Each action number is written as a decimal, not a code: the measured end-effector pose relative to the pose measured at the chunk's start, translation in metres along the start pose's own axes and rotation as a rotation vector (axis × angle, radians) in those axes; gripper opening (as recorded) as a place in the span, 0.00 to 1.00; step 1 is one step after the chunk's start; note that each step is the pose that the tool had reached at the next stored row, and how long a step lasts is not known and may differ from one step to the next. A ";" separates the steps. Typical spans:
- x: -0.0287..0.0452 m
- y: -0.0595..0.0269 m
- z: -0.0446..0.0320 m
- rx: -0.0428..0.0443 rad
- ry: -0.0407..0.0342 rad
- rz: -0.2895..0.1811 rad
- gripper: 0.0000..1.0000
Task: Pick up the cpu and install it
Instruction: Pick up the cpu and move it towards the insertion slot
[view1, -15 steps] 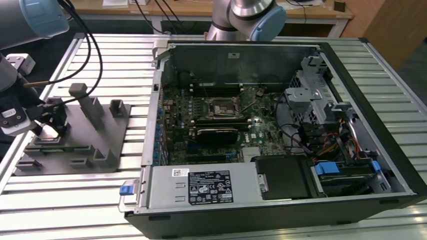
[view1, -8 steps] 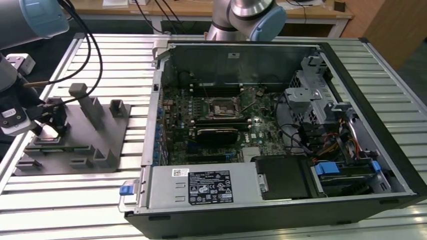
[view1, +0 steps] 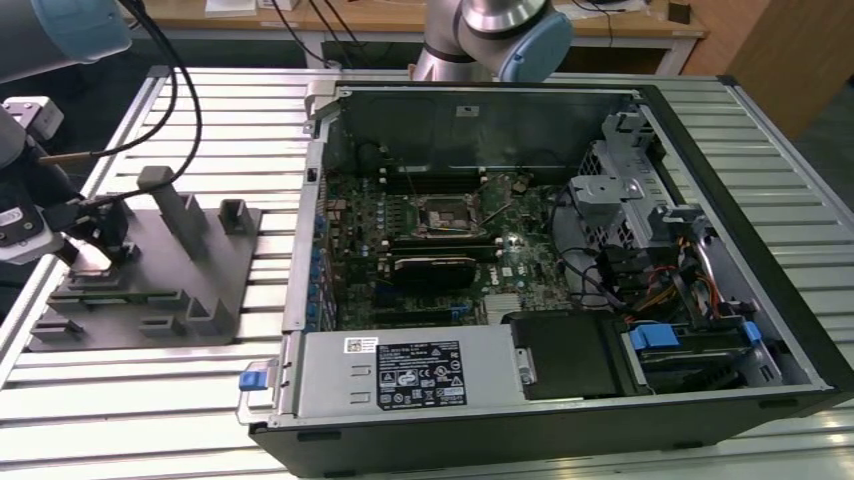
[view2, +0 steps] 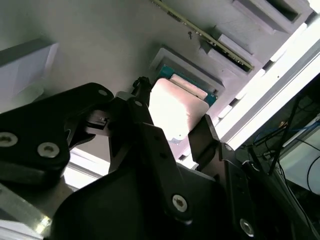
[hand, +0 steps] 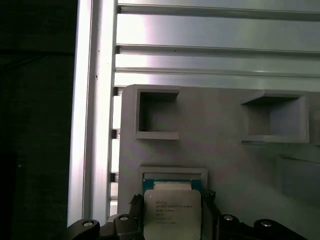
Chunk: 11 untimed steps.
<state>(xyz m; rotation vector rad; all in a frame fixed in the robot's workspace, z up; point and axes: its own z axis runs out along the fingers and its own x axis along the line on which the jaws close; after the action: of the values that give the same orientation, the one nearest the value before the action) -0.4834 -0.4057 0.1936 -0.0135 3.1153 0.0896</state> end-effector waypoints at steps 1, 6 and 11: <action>-0.0001 0.0001 -0.0018 0.0000 -0.0001 0.000 0.55; -0.0003 0.0008 -0.0144 0.0000 0.0000 0.000 0.55; -0.0007 0.0016 -0.0272 0.0000 0.0000 0.000 0.55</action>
<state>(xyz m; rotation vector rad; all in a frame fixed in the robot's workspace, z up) -0.4834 -0.4057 0.2209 -0.0135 3.1153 0.0897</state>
